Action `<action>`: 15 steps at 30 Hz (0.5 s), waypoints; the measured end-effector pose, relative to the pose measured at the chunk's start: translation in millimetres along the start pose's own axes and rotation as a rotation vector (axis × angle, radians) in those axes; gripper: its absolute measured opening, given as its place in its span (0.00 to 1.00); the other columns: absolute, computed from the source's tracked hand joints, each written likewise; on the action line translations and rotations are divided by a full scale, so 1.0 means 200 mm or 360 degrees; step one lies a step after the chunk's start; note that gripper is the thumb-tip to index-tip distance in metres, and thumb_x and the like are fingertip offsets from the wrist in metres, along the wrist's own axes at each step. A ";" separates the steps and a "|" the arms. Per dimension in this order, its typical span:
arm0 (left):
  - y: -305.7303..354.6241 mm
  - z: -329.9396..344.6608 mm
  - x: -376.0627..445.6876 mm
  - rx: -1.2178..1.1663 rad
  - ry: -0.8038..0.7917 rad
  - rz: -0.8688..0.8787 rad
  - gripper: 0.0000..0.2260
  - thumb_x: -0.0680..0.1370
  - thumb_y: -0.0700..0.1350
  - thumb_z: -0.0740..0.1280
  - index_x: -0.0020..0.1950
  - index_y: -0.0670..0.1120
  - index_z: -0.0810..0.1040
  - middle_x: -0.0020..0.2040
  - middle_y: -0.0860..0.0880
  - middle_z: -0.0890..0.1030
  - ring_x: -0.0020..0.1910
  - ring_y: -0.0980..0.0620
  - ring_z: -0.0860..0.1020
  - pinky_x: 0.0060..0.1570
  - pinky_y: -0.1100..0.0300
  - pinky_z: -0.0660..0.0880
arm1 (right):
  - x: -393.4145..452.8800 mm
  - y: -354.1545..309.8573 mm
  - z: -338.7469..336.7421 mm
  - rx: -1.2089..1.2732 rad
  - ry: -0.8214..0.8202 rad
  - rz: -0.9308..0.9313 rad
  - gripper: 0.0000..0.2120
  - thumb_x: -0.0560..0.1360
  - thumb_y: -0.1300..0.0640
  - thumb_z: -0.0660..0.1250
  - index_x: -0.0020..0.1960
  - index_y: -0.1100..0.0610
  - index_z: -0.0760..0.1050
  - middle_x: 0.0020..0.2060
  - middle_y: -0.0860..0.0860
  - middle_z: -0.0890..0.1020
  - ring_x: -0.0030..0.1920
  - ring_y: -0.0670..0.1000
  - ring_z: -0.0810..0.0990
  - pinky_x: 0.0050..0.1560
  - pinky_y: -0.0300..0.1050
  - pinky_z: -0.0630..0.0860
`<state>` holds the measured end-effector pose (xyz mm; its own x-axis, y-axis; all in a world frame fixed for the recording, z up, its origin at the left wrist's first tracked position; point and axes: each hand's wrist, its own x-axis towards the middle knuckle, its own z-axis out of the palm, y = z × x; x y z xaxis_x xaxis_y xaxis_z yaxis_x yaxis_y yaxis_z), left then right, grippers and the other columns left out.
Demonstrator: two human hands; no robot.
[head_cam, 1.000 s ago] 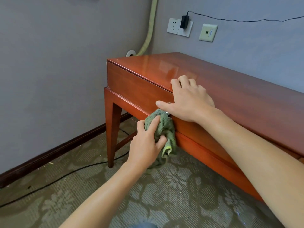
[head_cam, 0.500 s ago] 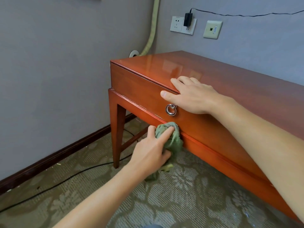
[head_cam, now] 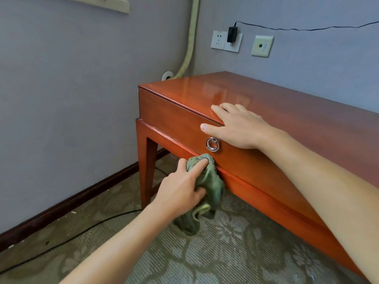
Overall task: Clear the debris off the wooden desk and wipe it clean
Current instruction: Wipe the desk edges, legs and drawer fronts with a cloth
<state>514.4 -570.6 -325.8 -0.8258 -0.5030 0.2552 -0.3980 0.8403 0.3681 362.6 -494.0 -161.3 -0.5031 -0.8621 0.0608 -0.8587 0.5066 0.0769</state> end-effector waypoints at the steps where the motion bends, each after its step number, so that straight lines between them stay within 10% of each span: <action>1: -0.02 -0.01 0.02 0.0050 0.0036 -0.0006 0.35 0.78 0.55 0.66 0.81 0.65 0.52 0.67 0.48 0.64 0.48 0.40 0.80 0.45 0.53 0.77 | 0.00 0.00 0.00 0.0004 -0.0005 0.0002 0.41 0.79 0.24 0.46 0.85 0.45 0.47 0.84 0.47 0.52 0.84 0.55 0.50 0.79 0.63 0.56; 9: -0.28 -0.16 0.20 0.0119 0.0100 -0.0366 0.33 0.79 0.55 0.66 0.81 0.63 0.55 0.63 0.46 0.68 0.44 0.43 0.72 0.44 0.54 0.71 | 0.00 0.00 0.00 0.0014 -0.0010 -0.0007 0.43 0.77 0.23 0.47 0.85 0.45 0.47 0.84 0.47 0.51 0.84 0.56 0.50 0.79 0.63 0.56; 15: -0.09 -0.04 0.05 0.0061 -0.0052 0.0048 0.36 0.78 0.57 0.67 0.81 0.64 0.52 0.67 0.47 0.65 0.49 0.38 0.80 0.49 0.50 0.79 | 0.02 0.00 -0.01 0.0017 -0.0047 -0.0021 0.36 0.82 0.30 0.44 0.84 0.46 0.49 0.84 0.48 0.53 0.83 0.56 0.52 0.78 0.62 0.57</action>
<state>516.2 -591.9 -321.9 -0.8501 -0.4709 0.2358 -0.3871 0.8624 0.3263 360.8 -497.6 -158.1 -0.4943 -0.8687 0.0306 -0.8662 0.4952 0.0670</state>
